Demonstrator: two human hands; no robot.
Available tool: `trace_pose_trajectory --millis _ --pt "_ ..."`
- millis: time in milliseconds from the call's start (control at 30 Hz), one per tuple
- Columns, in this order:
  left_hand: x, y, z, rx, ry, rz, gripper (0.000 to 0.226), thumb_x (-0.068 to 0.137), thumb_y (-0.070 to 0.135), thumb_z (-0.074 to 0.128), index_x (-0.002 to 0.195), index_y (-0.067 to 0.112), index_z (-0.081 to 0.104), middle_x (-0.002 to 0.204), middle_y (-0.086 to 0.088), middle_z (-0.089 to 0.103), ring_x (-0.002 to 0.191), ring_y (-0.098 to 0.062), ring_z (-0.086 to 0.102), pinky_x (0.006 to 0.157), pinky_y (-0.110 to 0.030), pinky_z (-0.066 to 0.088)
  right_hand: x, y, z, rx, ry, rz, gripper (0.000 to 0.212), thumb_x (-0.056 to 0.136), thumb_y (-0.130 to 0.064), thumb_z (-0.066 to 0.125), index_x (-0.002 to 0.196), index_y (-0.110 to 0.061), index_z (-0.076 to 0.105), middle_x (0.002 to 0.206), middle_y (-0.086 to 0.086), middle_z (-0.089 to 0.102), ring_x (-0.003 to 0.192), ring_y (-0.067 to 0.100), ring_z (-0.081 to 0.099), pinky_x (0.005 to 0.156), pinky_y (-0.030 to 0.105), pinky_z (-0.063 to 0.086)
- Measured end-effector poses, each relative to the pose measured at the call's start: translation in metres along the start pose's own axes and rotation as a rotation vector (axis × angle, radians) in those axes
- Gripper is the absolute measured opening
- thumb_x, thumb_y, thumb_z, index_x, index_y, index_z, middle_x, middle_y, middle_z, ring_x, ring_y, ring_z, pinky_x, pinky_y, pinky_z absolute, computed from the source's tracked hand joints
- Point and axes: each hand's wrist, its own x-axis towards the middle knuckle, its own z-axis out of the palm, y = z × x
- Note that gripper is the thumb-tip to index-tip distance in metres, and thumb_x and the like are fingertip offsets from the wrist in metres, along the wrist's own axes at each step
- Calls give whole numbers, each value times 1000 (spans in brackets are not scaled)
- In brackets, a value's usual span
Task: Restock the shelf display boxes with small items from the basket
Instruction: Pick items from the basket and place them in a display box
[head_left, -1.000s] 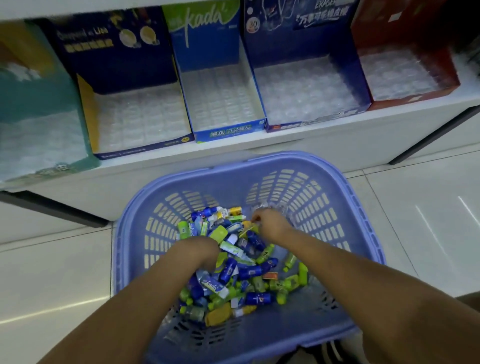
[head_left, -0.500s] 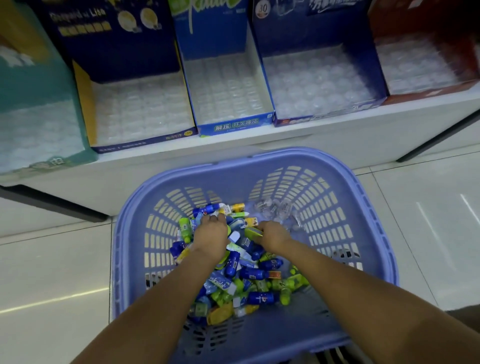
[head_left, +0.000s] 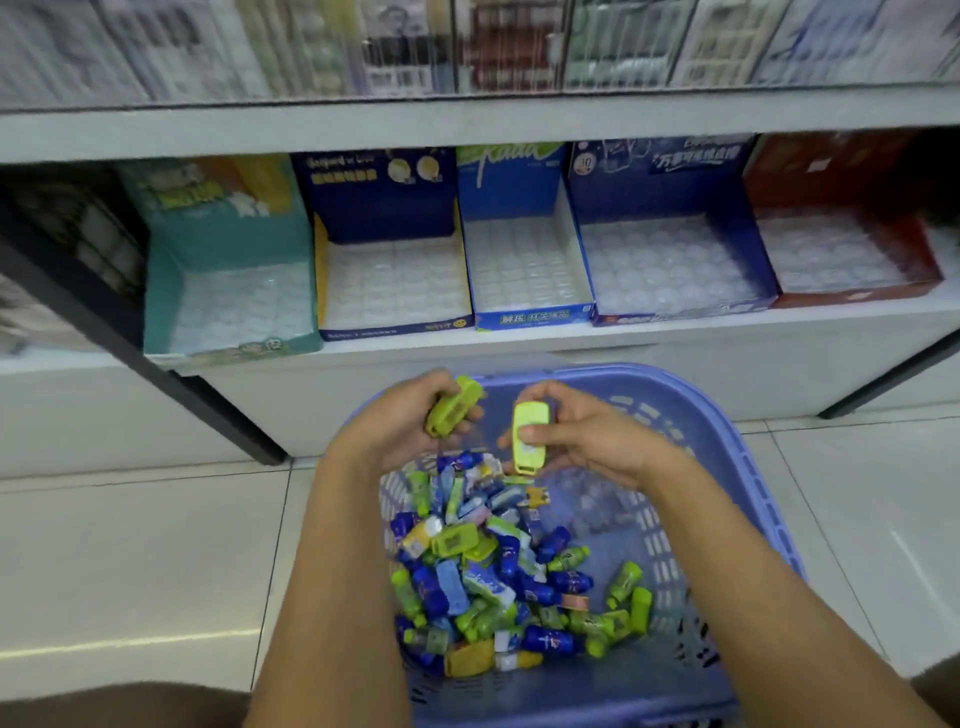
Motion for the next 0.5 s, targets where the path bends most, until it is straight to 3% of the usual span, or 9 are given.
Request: trace_pose_trajectory --millis 67,167,233,300,400,500 --pt "-27 18 -9 -94 4 123 30 94 31 44 99 9 64 67 3 60 50 -6 48 41 -16 36 2 -33 20 -11 103 -157 23 86 3 59 93 -16 47 83 12 62 60 20 66 53 29 55" --pt "-60 34 -18 13 62 266 53 65 54 67 99 12 66 71 7 61 48 -2 41 40 -13 30 15 -74 55 -219 311 -393 18 86 -5 59 89 -21 52 67 3 54 48 8 53 48 18 46" --pt "-71 40 -25 50 61 319 60 58 53 70 101 12 65 80 4 70 48 -2 38 41 -13 29 32 -94 80 -376 475 -493 10 86 -16 55 80 -24 52 65 -7 50 47 2 44 46 14 38" --pt "-77 42 -32 -28 59 375 47 65 44 70 96 10 65 85 -1 74 47 -2 35 40 -12 28 52 -106 105 -448 553 -556 7 85 -20 53 79 -22 50 67 -10 49 58 6 46 55 25 42" --pt "-78 41 -46 -245 140 462 17 82 26 63 82 11 57 68 4 69 44 -1 32 36 -10 23 80 -114 141 -517 549 -577 4 85 -17 53 82 -20 51 70 -8 52 67 16 51 66 40 47" --pt "-80 37 -68 -455 219 481 13 86 24 60 79 13 59 60 6 61 43 0 33 36 -9 23 100 -119 166 -531 375 -520 9 87 -14 55 80 -20 53 67 -4 52 63 17 51 61 41 50"
